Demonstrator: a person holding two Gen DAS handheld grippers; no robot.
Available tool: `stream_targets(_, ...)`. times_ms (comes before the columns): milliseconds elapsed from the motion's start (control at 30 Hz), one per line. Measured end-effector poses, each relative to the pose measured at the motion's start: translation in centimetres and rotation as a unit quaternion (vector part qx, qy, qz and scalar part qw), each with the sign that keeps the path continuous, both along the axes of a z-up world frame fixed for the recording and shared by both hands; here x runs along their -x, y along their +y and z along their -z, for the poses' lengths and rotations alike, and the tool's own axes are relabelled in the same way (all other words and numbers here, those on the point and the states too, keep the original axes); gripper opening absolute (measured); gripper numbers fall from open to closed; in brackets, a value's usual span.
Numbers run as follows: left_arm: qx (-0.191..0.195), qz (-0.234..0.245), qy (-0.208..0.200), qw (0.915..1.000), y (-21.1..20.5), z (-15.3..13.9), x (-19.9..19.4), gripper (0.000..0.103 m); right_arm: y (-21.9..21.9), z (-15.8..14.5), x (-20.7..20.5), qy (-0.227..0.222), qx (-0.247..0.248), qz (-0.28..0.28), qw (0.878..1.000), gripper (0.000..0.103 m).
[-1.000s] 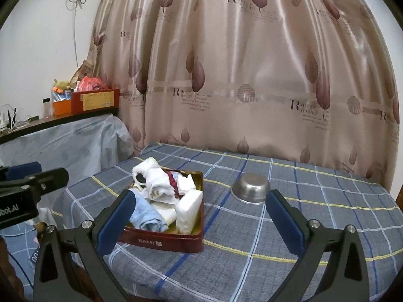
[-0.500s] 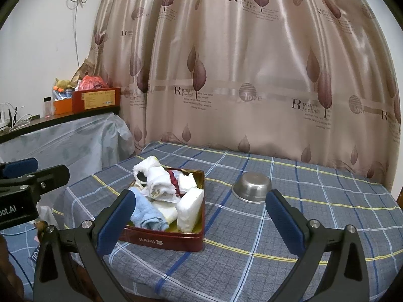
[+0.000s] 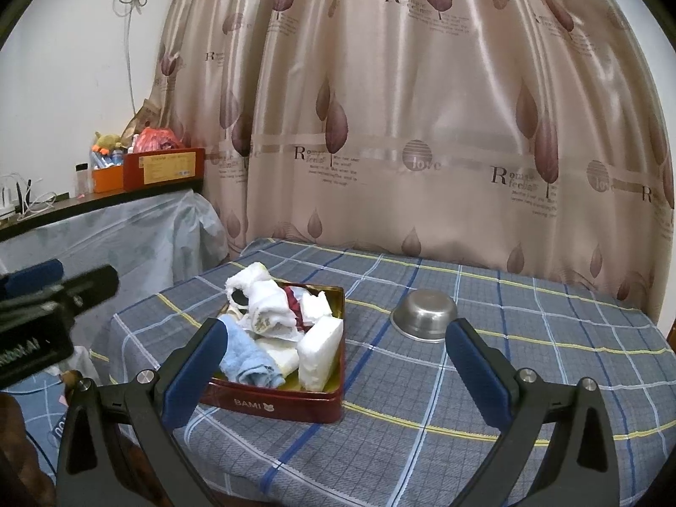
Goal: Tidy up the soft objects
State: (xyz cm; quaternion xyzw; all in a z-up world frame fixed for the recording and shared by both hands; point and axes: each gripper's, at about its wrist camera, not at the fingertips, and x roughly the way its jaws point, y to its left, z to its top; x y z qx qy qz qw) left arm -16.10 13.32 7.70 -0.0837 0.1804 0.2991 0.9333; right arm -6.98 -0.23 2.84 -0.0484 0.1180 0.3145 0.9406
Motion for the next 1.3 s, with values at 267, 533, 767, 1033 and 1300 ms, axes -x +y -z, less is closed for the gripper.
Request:
stream_targets(267, 0.038, 0.000, 0.025, 0.9990, 1.3, 1.0, -0.6, 0.080, 0.3, 0.5, 0.2, 0.005, 0.006, 0.000, 1.000, 0.103)
stream_targets(533, 0.050, -0.014, 0.055, 0.9971, 1.9, 2.1, -1.4, 0.080, 0.5, 1.3, -0.2, 0.013, 0.021, 0.003, 1.000, 0.103)
stream_targets(767, 0.038, -0.018, 0.065, 0.9970, 1.8, 2.2, -1.6, 0.080, 0.5, 1.4, -0.1, 0.015, 0.022, 0.003, 1.000, 0.103)
stream_targets(1033, 0.043, -0.018, 0.077, 0.9959, 2.1, 2.4, -1.9, 0.080, 0.5, 1.4, -0.1, 0.016, 0.023, 0.001, 1.000, 0.103)
stream_targets(1300, 0.036, -0.017, 0.080, 0.9960, 2.0, 2.5, -1.9, 0.080, 0.5, 1.4, -0.1, 0.016, 0.024, -0.001, 1.000, 0.102)
